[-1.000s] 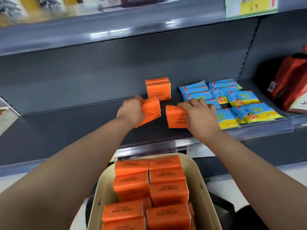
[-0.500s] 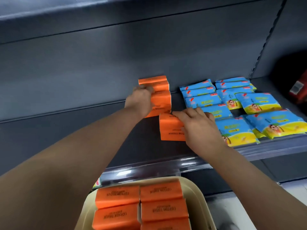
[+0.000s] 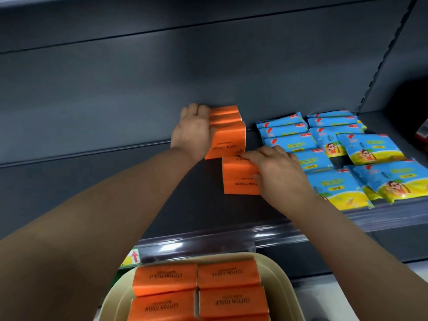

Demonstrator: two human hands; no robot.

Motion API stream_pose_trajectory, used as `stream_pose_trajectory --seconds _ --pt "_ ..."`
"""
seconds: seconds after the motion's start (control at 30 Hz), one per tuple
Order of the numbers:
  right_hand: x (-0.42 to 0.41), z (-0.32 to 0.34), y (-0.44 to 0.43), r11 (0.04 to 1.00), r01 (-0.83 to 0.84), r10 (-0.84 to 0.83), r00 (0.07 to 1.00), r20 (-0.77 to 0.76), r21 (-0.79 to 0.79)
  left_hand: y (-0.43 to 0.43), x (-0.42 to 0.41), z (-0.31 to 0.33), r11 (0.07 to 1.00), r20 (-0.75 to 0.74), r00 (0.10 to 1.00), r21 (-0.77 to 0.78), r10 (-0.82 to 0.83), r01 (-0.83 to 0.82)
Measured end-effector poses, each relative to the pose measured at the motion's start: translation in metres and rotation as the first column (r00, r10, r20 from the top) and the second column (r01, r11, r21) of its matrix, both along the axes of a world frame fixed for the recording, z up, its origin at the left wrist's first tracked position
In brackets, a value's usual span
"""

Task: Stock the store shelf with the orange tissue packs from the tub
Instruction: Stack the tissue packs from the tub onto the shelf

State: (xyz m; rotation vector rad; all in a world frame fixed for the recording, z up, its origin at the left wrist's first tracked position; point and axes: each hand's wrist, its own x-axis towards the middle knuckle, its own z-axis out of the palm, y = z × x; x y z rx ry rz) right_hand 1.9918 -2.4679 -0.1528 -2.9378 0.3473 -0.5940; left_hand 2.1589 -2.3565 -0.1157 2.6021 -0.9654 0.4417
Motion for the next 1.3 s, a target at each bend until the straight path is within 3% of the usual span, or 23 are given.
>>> stream_pose_trajectory --seconds 0.1,0.23,0.57,0.8,1.0,1.3 --pt "0.029 0.007 0.003 1.000 -0.016 0.016 0.999 -0.037 0.008 0.023 0.003 0.007 0.997 -0.018 0.998 -0.044 0.055 -0.056" --pt "0.064 0.012 0.006 1.000 0.011 -0.011 0.999 -0.041 -0.009 0.045 0.007 0.009 0.993 -0.064 0.991 0.035 0.115 -0.113" --pt "0.092 0.009 0.016 0.989 0.087 -0.092 0.995 -0.040 -0.116 0.060 0.002 0.005 0.999 -0.099 0.994 0.009 0.048 -0.047" --pt "0.034 0.017 0.044 0.995 0.064 -0.061 0.998 0.035 -0.077 0.091 -0.049 0.016 0.999 -0.104 0.994 -0.033 -0.044 0.041" --pt "-0.061 -0.005 0.091 0.995 -0.099 0.098 0.994 0.056 0.020 0.146 -0.114 0.001 0.993 -0.175 0.978 -0.004 -0.113 0.114" --pt "-0.160 -0.044 0.133 0.972 -0.211 0.232 0.930 -0.283 0.106 0.208 -0.190 -0.039 0.986 -0.311 0.943 0.079 -0.114 0.146"
